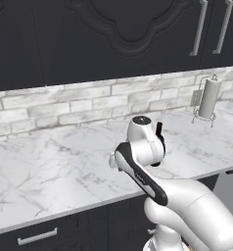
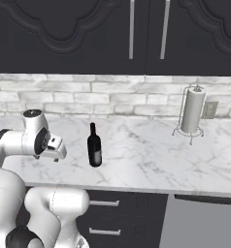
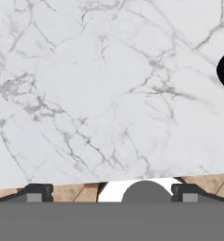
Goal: There is a wine glass and glass cup on the dining counter. Place the wine bottle next to the wine glass and the juice bottle next to the glass cup.
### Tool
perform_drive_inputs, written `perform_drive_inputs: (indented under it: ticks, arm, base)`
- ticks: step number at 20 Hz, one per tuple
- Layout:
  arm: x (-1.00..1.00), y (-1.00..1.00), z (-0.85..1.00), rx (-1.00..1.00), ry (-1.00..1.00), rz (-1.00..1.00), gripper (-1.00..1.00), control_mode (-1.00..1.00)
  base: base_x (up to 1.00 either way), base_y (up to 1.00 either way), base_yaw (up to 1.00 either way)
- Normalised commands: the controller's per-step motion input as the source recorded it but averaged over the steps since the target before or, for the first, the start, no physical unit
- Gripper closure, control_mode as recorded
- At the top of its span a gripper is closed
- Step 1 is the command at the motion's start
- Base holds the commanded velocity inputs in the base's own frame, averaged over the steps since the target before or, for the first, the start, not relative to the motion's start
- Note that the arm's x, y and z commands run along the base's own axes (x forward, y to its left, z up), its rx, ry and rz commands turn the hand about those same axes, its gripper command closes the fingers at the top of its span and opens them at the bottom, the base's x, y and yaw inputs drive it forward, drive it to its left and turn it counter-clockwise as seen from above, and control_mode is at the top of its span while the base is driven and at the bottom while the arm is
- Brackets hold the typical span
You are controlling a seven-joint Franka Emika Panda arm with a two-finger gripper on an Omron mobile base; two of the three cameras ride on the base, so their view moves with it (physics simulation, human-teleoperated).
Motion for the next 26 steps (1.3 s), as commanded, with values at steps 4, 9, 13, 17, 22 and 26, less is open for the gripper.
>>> perform_drive_inputs:
  ticks: [4,9,13,17,22,26]
  arm:
    - [0.0,0.0,0.0,0.0,0.0,0.0,-1.0,1.0]
    - [0.0,0.0,0.0,0.0,0.0,0.0,-1.0,1.0]
    - [0.0,0.0,0.0,0.0,0.0,0.0,-1.0,1.0]
    - [0.0,0.04,0.0,-0.01,0.0,-0.03,-1.0,-1.0]
    - [0.12,0.2,0.05,-0.14,-0.08,-0.48,-1.0,-1.0]
    - [0.14,0.13,0.07,-0.15,-0.1,-0.65,-1.0,-1.0]
  base:
    - [0.0,0.0,0.0]
    - [0.0,0.0,0.0]
    - [0.0,0.0,0.0]
    - [0.0,0.03,-0.01]
    - [0.0,0.0,0.0]
    - [0.0,0.0,0.0]
